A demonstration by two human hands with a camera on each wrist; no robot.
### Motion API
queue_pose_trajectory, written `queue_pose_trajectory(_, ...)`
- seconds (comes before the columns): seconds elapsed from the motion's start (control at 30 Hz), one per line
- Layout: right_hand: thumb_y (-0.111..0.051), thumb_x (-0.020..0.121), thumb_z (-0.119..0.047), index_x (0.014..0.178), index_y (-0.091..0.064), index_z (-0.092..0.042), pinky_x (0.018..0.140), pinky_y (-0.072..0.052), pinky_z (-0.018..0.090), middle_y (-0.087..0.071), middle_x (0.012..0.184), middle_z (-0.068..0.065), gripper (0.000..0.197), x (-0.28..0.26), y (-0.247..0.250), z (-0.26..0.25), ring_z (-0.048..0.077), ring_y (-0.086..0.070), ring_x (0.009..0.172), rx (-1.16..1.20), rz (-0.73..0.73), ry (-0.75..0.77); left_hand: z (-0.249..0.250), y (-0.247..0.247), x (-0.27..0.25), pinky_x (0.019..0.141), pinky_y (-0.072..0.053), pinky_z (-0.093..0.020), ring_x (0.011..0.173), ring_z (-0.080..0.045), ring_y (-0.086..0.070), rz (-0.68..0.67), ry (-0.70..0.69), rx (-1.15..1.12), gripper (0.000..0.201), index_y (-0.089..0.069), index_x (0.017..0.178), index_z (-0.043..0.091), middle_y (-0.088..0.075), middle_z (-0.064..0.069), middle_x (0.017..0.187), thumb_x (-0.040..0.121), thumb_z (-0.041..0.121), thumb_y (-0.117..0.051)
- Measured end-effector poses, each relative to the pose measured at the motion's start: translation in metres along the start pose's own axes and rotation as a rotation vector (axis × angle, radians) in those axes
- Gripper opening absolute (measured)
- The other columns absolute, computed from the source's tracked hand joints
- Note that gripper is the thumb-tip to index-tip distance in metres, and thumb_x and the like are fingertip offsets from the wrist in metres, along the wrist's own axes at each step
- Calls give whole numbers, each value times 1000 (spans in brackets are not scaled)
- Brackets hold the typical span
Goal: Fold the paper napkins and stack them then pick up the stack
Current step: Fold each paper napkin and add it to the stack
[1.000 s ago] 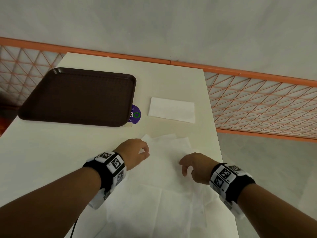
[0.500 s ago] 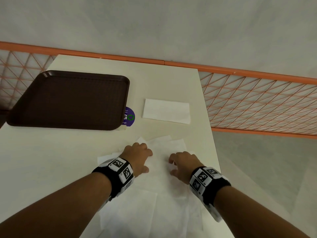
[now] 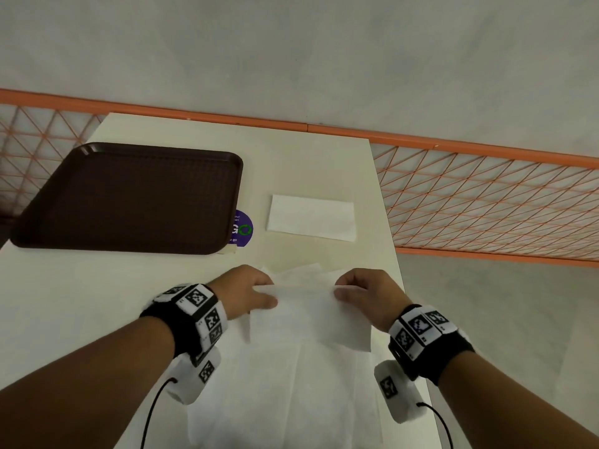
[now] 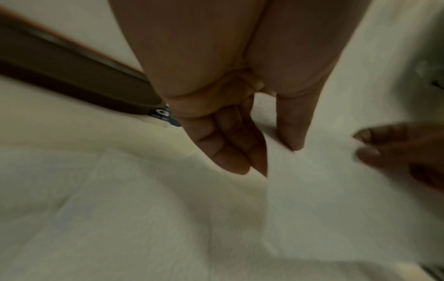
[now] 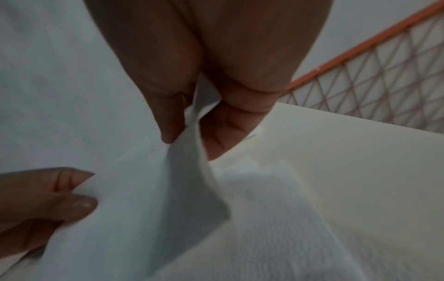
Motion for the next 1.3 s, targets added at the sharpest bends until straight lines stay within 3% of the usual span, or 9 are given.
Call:
queue_pose_trajectory(0.1, -73, 79, -19, 71, -69, -18, 62, -52, 30, -67, 67, -4, 9, 0, 0, 20, 12, -60, 60, 72, 29, -89, -10, 7, 0, 76, -59, -35, 83, -26, -71, 55, 55, -196, 9, -71, 92, 12, -74, -9, 88, 85, 18, -70)
queue_pose_trajectory(0.33, -70, 79, -19, 73, -66, -25, 57, -48, 20, -67, 76, -3, 9, 3, -30, 44, 14, -62, 69, -144, -8, -178, -25, -20, 6, 77, -48, -25, 90, -20, -64, 23, 142, 264, 19, -68, 95, 11, -69, -4, 95, 85, 27, -65)
queue_pose_trajectory(0.5, -64, 83, -29, 104, -64, -27, 81, -52, 29, -65, 105, -2, 22, 5, -38, 46, 18, -62, 95, -408, -18, -199, -29, -16, 0, 85, -47, -30, 105, -23, -58, 142, 233, 451, 34, -56, 113, 19, -60, -1, 115, 86, 40, -62)
queue_pose_trajectory(0.63, -50, 95, -36, 142, -38, -22, 112, -28, 35, -40, 145, -3, 50, -8, -48, 7, 21, -34, 135, -756, 44, 116, 7, -16, -4, 97, -42, -36, 119, -23, -46, 330, -29, 639, 45, -44, 132, 19, -45, -1, 133, 91, 37, -53)
queue_pose_trajectory(0.73, -34, 102, -28, 153, -17, -12, 119, -2, 36, -16, 160, 5, 56, -22, -75, -1, 23, -9, 149, -775, -31, 209, 25, -51, -7, 114, -25, -40, 142, -27, -28, 243, -231, 663, 51, -34, 146, 12, -29, -7, 154, 99, 32, -41)
queue_pose_trajectory(0.87, -11, 102, -37, 152, 11, -14, 117, 13, 41, 24, 156, 2, 59, -34, -111, 33, 22, 19, 146, -853, -275, 132, -2, -90, -6, 118, 3, -39, 148, -18, 11, 20, -105, 744, 65, 2, 153, 16, 13, 0, 160, 96, 47, 2)
queue_pose_trajectory(1.03, -4, 93, -63, 142, 28, -19, 114, 17, 45, 36, 148, -4, 73, -36, -91, 69, 18, 32, 140, -913, -230, 48, -30, -88, -8, 112, 17, -40, 136, -16, 32, 6, -33, 770, 100, 24, 144, 13, 39, 1, 144, 61, 70, 32)
queue_pose_trajectory(1.17, 6, 86, -67, 142, 27, -17, 114, 18, 46, 32, 152, -3, 77, -37, -77, 81, 18, 29, 141, -912, -177, 5, -37, -77, -11, 113, 17, -45, 140, -17, 29, 60, 85, 774, 108, 25, 143, 14, 32, -1, 152, 56, 77, 35)
queue_pose_trajectory(1.3, 20, 76, -71, 153, -7, -14, 117, 4, 49, 1, 162, 2, 100, -32, -67, 69, 23, 0, 149, -912, -100, -1, -18, -60, -14, 115, -13, -47, 140, -28, -19, 151, 126, 869, 89, -20, 147, 12, -20, -8, 153, 85, 75, -21)
Point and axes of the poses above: each hand's wrist, its own x-axis towards the middle knuckle, its own y-axis out of the back of the hand, z = x × y, the point moved 10 cm from there along x, towards the middle knuckle
